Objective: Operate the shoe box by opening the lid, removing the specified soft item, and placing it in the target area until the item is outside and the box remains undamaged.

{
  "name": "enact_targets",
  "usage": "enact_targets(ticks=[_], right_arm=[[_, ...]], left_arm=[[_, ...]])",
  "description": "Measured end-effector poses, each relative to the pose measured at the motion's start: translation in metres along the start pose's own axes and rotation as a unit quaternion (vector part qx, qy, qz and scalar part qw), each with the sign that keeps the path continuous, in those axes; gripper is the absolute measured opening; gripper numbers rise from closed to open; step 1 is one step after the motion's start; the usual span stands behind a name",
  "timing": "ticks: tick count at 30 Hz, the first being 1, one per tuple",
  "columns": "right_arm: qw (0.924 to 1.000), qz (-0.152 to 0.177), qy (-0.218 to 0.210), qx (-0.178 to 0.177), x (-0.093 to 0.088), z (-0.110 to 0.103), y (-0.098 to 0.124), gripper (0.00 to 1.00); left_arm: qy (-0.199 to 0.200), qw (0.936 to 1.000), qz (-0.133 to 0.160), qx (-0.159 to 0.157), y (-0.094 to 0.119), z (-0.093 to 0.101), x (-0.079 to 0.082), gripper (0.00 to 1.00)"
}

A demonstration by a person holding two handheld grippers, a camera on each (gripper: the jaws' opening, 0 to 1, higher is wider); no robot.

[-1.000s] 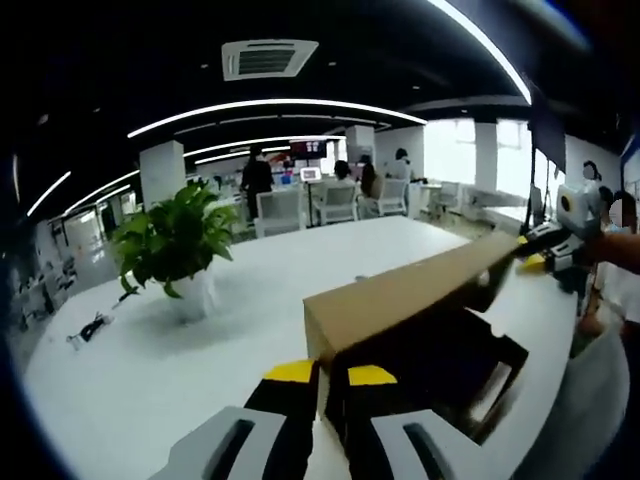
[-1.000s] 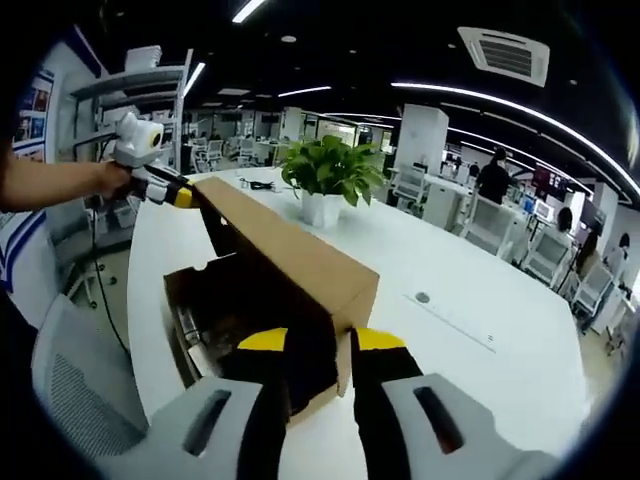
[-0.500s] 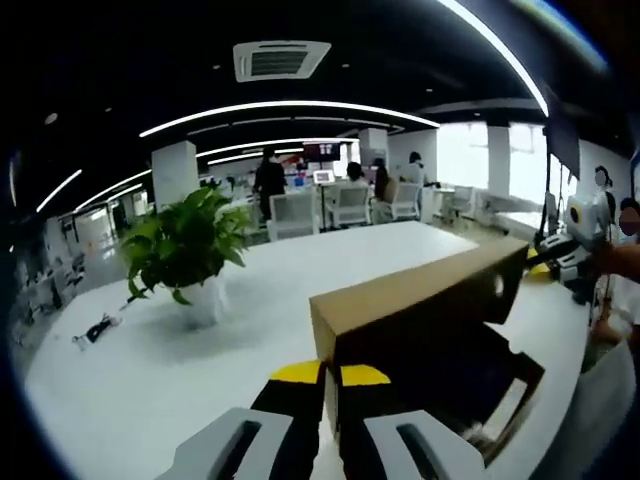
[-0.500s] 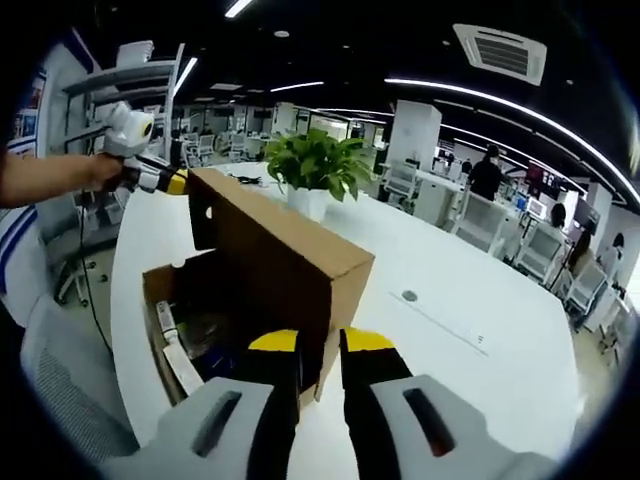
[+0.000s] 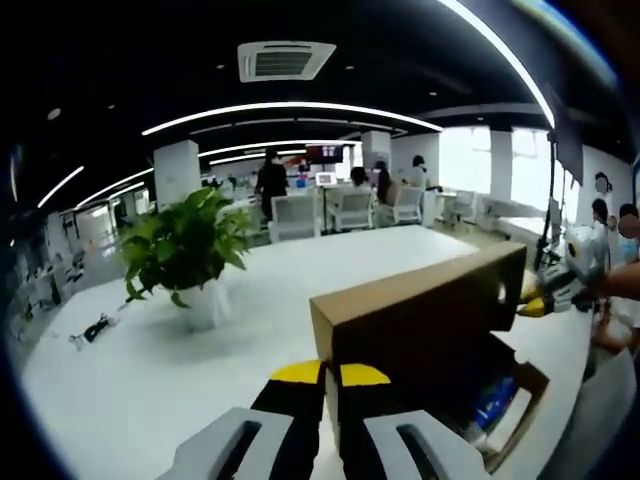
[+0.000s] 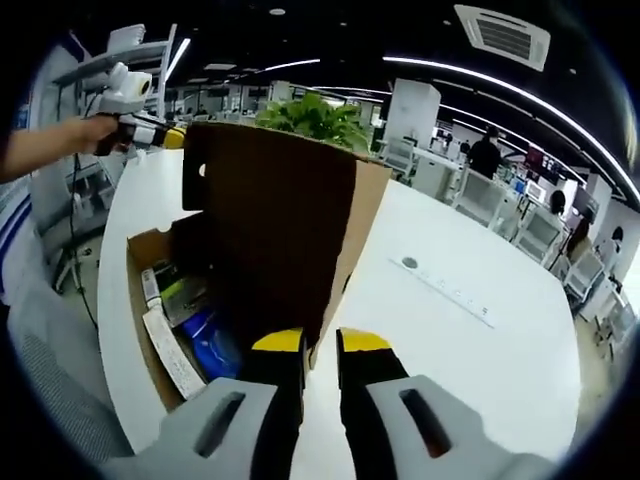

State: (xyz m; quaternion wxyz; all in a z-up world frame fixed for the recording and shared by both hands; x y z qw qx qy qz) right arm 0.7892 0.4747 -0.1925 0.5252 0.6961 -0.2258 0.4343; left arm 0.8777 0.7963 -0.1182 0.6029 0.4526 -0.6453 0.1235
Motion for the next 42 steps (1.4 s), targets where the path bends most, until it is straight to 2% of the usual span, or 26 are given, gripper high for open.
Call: enact_targets(ticks=[4,12,22,24,26,30,38,42], right_arm=[[1.0,0.0,-0.002,-0.007,-0.005,0.004,-0.007,0.08],[0.9995,0.004,-0.03,-0.004,-0.002,0.004,-0.018,0.05],[0.9995,-0.001,-0.024,-0.021,-0.003,0.005,-0.023,0.01],[0.9996,0.0,-0.017,-0.02,-0.003,0.006,-0.023,0.01],[0.9997,0.001,-0.013,-0.021,-0.002,0.005,-0.024,0.01],[0.9997,0.001,-0.014,-0.022,-0.001,0.006,-0.024,0.01],[0.9998,-0.002,-0.011,-0.018,-0.001,0.006,-0.025,0.01],[0.9998,-0.003,-0.011,-0.018,0.001,0.007,-0.026,0.01]], left_arm=[[0.003,1.0,0.001,0.002,-0.005,-0.001,0.001,0.03],[0.007,0.9999,0.004,0.008,-0.015,-0.006,0.003,0.03],[0.018,0.9998,0.005,0.012,-0.027,-0.012,0.003,0.03],[0.02,0.9997,0.007,0.016,-0.027,-0.011,0.004,0.05],[0.015,0.9996,0.009,0.023,-0.027,-0.009,0.004,0.11],[0.014,0.9996,-0.002,0.026,-0.027,-0.01,-0.007,0.12],[0.033,0.9989,-0.027,0.02,-0.027,0.002,-0.032,0.13],[0.038,0.9983,-0.043,0.014,-0.031,0.005,-0.05,0.12]])
Point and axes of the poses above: the point that each gripper's makers call its tool centre point, and the gripper's own axes: y roughly backward along the fingers, z roughly to its right, x roughly out of its top, the point moved 4 cm from there along y, roughly backward along the fingers, and after that the axes turned 14 degrees about -y, right-handed, at the moved point
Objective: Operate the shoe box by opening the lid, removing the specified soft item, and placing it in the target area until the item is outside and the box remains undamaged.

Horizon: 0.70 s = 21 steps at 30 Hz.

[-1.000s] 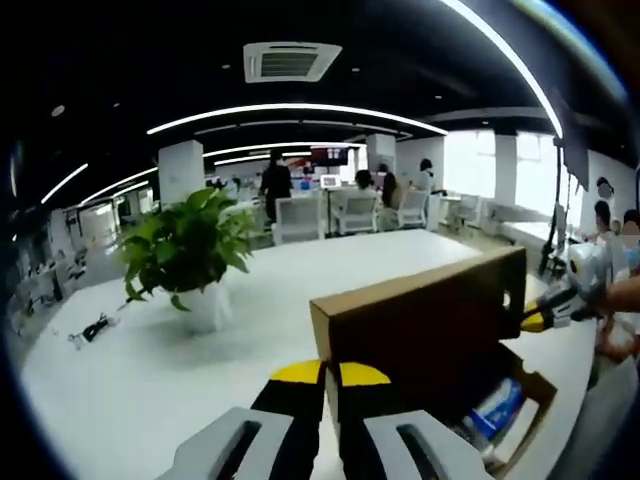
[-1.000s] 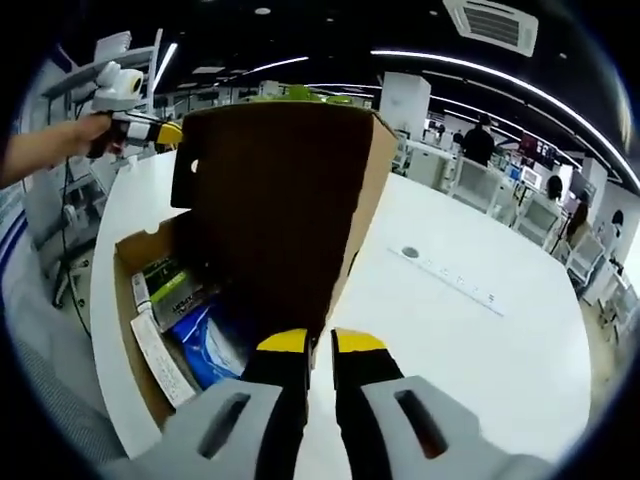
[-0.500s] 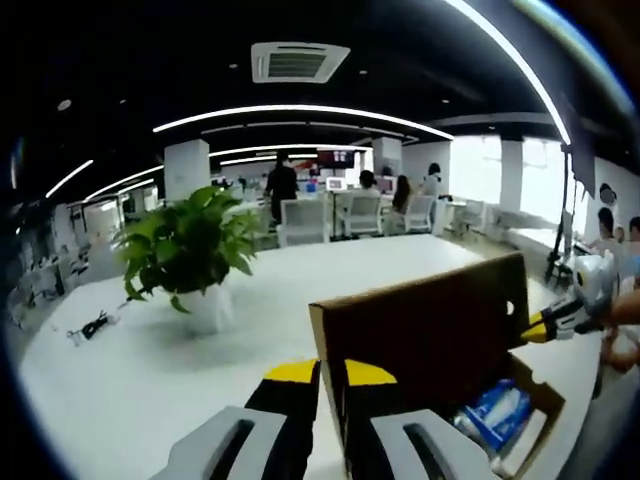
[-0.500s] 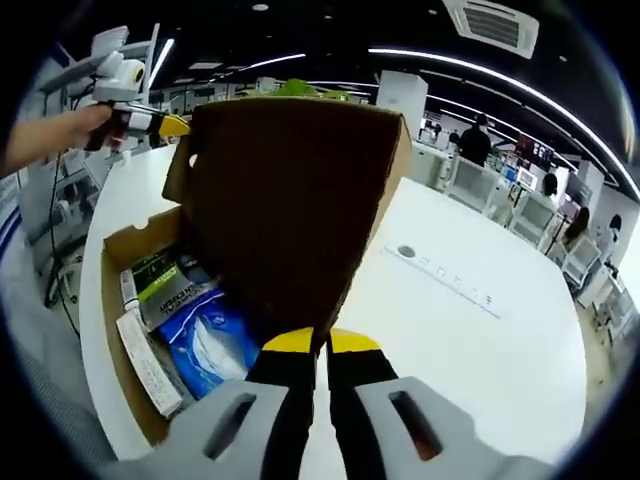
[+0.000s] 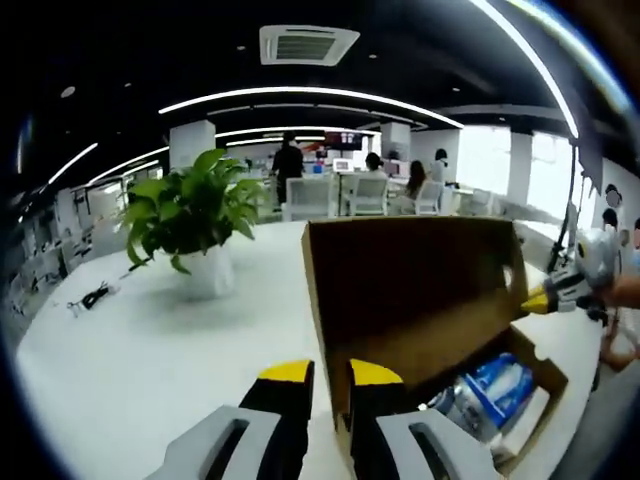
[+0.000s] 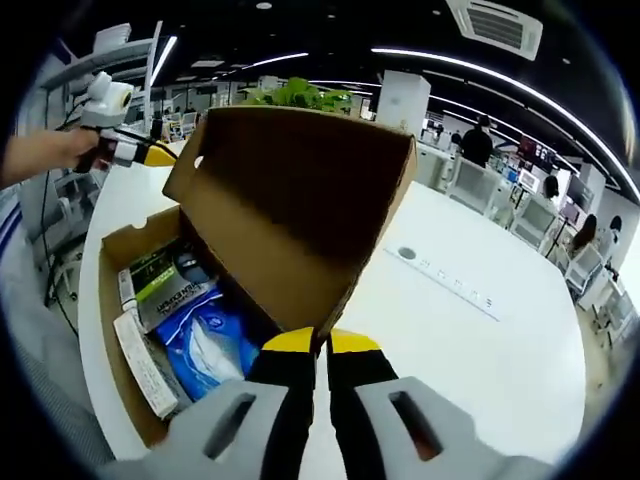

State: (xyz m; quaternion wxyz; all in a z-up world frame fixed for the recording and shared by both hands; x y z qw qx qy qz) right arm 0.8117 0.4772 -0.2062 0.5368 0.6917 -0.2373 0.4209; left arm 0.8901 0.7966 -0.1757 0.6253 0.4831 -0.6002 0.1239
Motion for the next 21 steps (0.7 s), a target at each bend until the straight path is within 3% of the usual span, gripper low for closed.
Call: enact_targets(ticks=[6,21], right_arm=[[1.0,-0.002,-0.002,0.001,0.001,0.002,-0.003,0.02],[0.9999,-0.002,-0.016,-0.001,0.003,0.007,-0.011,0.02]], left_arm=[[0.005,0.9998,-0.018,-0.006,-0.006,0.003,-0.017,0.12],[0.009,0.9995,-0.03,0.006,-0.017,0.0,-0.027,0.02]])
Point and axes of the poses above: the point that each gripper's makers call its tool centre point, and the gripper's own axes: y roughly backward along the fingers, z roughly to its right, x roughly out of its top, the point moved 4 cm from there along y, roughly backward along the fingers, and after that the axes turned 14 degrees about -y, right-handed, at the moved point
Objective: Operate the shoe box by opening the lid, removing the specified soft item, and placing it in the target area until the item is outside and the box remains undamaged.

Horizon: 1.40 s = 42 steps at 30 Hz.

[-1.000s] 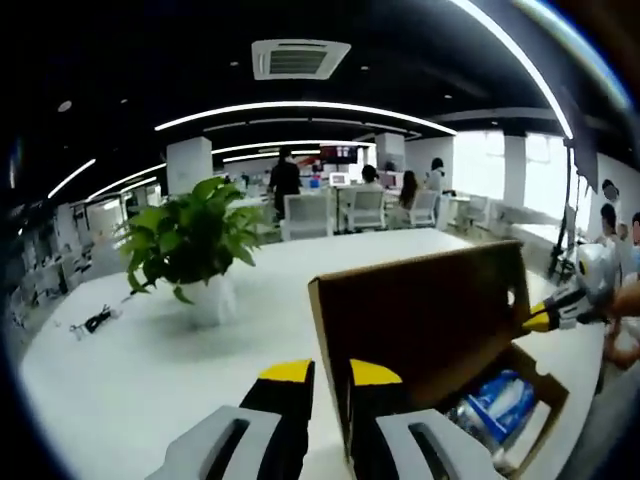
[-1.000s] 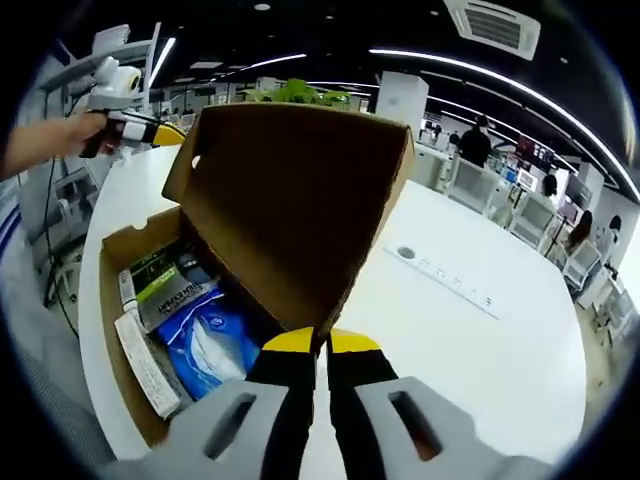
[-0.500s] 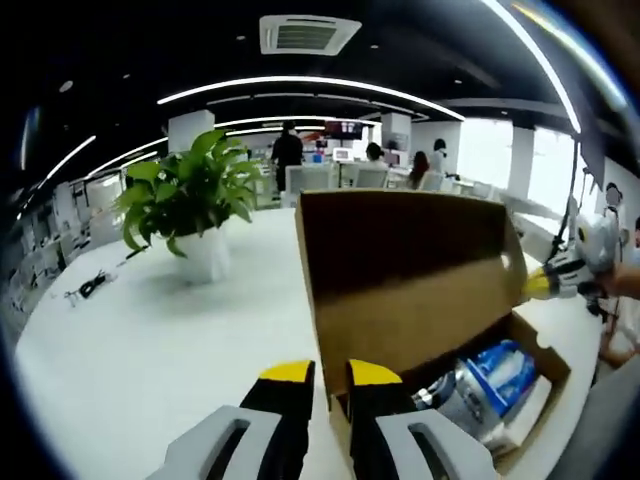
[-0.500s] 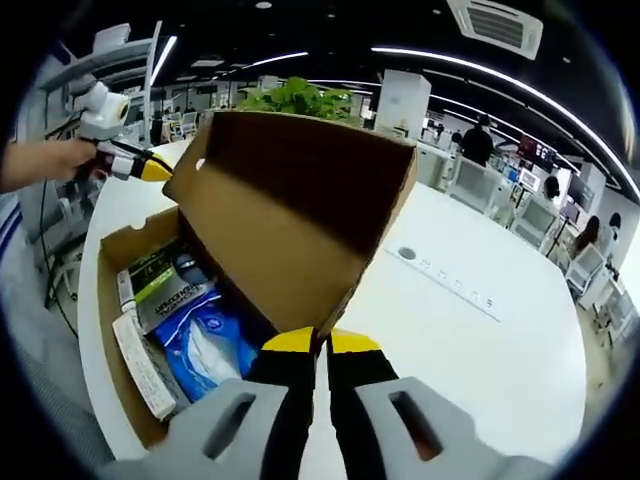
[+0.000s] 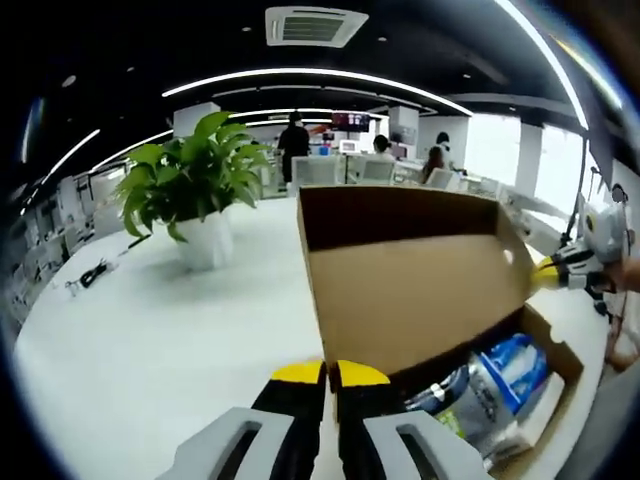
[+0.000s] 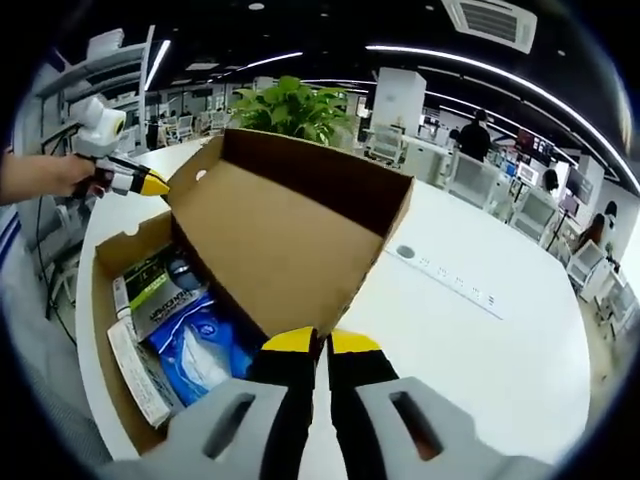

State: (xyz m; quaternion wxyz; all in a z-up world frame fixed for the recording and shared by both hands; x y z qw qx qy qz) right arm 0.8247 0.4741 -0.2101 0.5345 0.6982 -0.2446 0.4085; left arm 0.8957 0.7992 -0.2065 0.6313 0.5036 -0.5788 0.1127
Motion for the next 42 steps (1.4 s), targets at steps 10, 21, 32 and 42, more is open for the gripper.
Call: enact_targets(ticks=[10,21,32,42], right_arm=[[1.0,-0.006,-0.004,0.0,0.001,0.005,-0.008,0.02],[0.9987,-0.02,-0.047,-0.002,0.0,0.012,-0.018,0.03],[0.9948,-0.048,-0.09,-0.01,-0.003,0.016,-0.028,0.04],[0.9924,-0.056,-0.109,-0.009,-0.004,0.019,-0.034,0.04]], left_arm=[[0.007,1.0,-0.002,-0.004,-0.006,-0.001,0.001,0.02],[0.016,0.9993,-0.029,-0.014,-0.017,-0.005,0.003,0.02],[0.024,0.9979,-0.057,-0.022,-0.028,-0.008,0.0,0.03],[0.022,0.9974,-0.064,-0.024,-0.03,-0.008,-0.002,0.03]])
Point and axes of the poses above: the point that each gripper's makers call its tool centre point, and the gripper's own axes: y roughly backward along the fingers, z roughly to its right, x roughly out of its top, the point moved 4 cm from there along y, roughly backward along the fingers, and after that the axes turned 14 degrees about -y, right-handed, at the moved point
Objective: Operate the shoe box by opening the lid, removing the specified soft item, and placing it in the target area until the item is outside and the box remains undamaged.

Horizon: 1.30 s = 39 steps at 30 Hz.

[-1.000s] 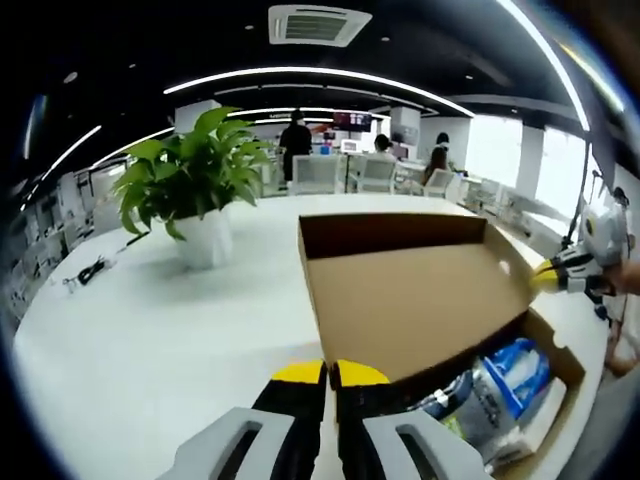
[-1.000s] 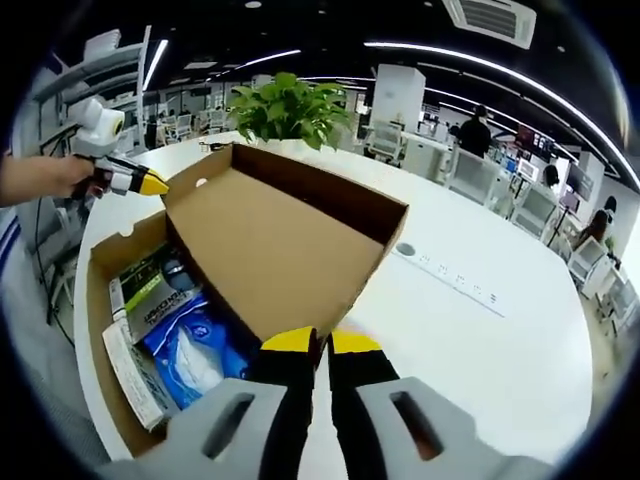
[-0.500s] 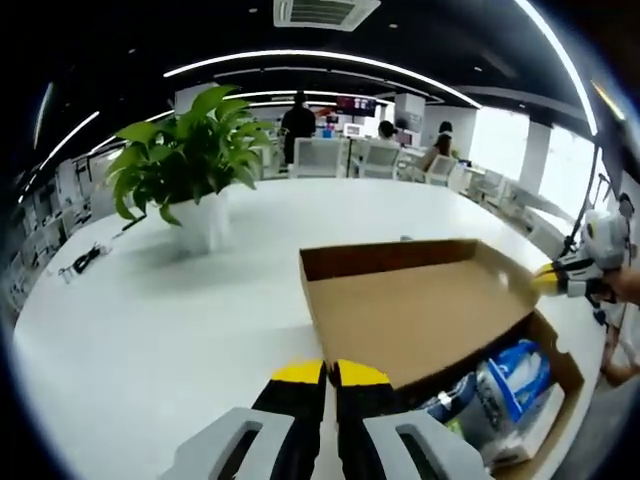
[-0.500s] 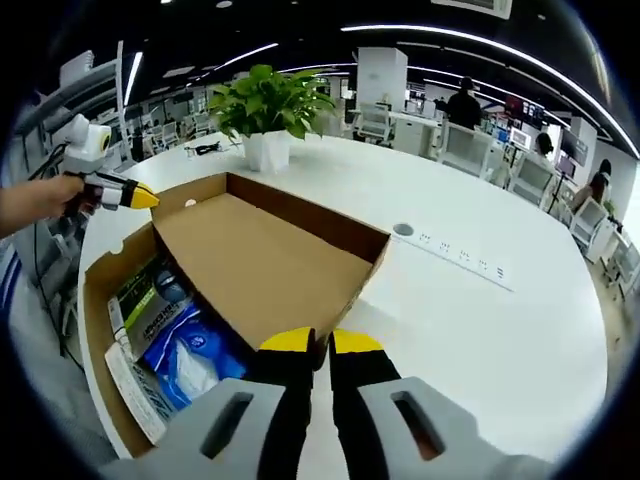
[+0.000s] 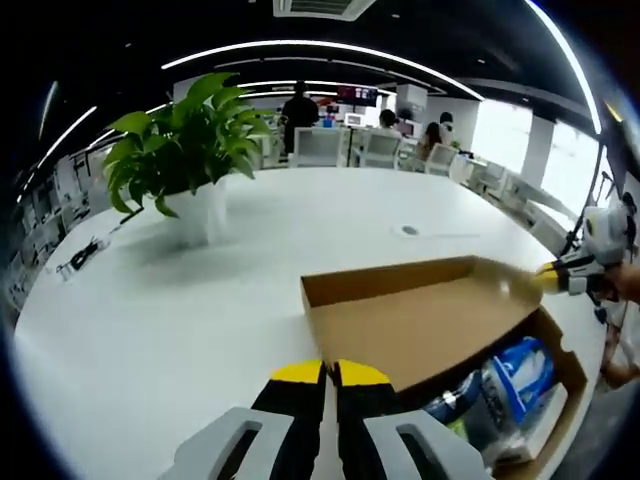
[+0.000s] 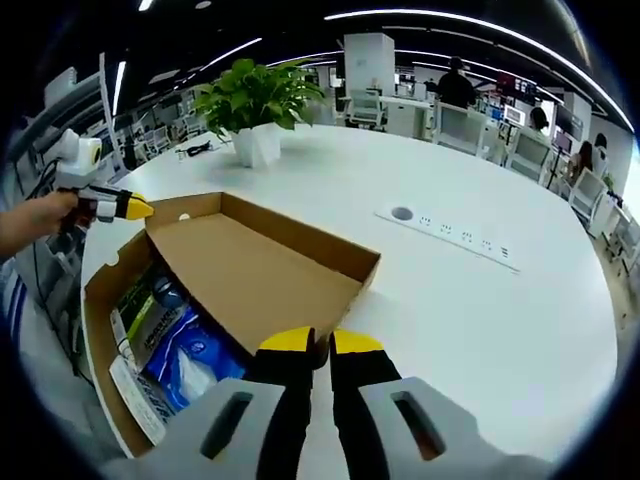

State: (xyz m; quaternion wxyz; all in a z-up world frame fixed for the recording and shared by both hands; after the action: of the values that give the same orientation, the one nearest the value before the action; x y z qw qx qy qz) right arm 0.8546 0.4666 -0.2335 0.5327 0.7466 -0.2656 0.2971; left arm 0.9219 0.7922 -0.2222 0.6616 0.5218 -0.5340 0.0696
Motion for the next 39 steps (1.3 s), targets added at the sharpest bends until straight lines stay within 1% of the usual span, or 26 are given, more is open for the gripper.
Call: enact_targets(ticks=[6,9,14,15,17,20,22,26,30,32,34,39], right_arm=[[0.9998,-0.002,-0.017,0.004,-0.001,0.001,0.001,0.04],[0.9989,-0.002,-0.046,0.007,0.0,0.001,0.001,0.04],[0.9979,0.008,-0.063,0.012,0.001,0.001,0.008,0.06],[0.9981,0.02,-0.058,0.01,0.004,-0.001,0.013,0.07],[0.998,0.026,-0.057,0.011,0.006,-0.001,0.015,0.08],[0.9981,0.029,-0.052,0.015,0.007,-0.002,0.018,0.1],[0.9983,0.03,-0.047,0.017,0.005,-0.006,0.027,0.11],[0.9986,0.034,-0.033,0.023,0.004,-0.012,0.033,0.13],[0.9985,0.034,-0.028,0.032,0.0,-0.024,0.043,0.14],[0.9985,0.031,-0.025,0.038,-0.005,-0.032,0.048,0.15],[0.9984,0.029,-0.021,0.043,-0.008,-0.036,0.048,0.15],[0.998,0.018,-0.015,0.058,-0.018,-0.051,0.048,0.16]], left_arm=[[0.0,1.0,-0.003,0.0,-0.001,0.0,0.0,0.03],[0.0,1.0,-0.005,-0.001,-0.002,-0.003,-0.001,0.03],[-0.003,1.0,-0.007,-0.002,-0.001,-0.001,-0.001,0.03],[-0.004,1.0,-0.007,-0.002,-0.001,0.0,-0.001,0.03],[-0.005,1.0,-0.008,-0.002,-0.002,-0.001,-0.001,0.03],[-0.007,0.9999,-0.008,-0.001,-0.001,0.001,0.0,0.03],[-0.008,0.9999,-0.008,-0.001,-0.001,0.0,0.0,0.03],[-0.012,0.9999,-0.009,0.0,0.001,0.002,0.002,0.03],[-0.018,0.9998,-0.011,0.0,0.001,0.002,0.002,0.03],[-0.022,0.9997,-0.009,0.0,0.003,0.001,0.002,0.03],[-0.021,0.9998,-0.005,-0.001,0.005,0.001,0.002,0.04],[-0.021,0.9997,0.008,0.0,0.012,0.001,0.005,0.1]])
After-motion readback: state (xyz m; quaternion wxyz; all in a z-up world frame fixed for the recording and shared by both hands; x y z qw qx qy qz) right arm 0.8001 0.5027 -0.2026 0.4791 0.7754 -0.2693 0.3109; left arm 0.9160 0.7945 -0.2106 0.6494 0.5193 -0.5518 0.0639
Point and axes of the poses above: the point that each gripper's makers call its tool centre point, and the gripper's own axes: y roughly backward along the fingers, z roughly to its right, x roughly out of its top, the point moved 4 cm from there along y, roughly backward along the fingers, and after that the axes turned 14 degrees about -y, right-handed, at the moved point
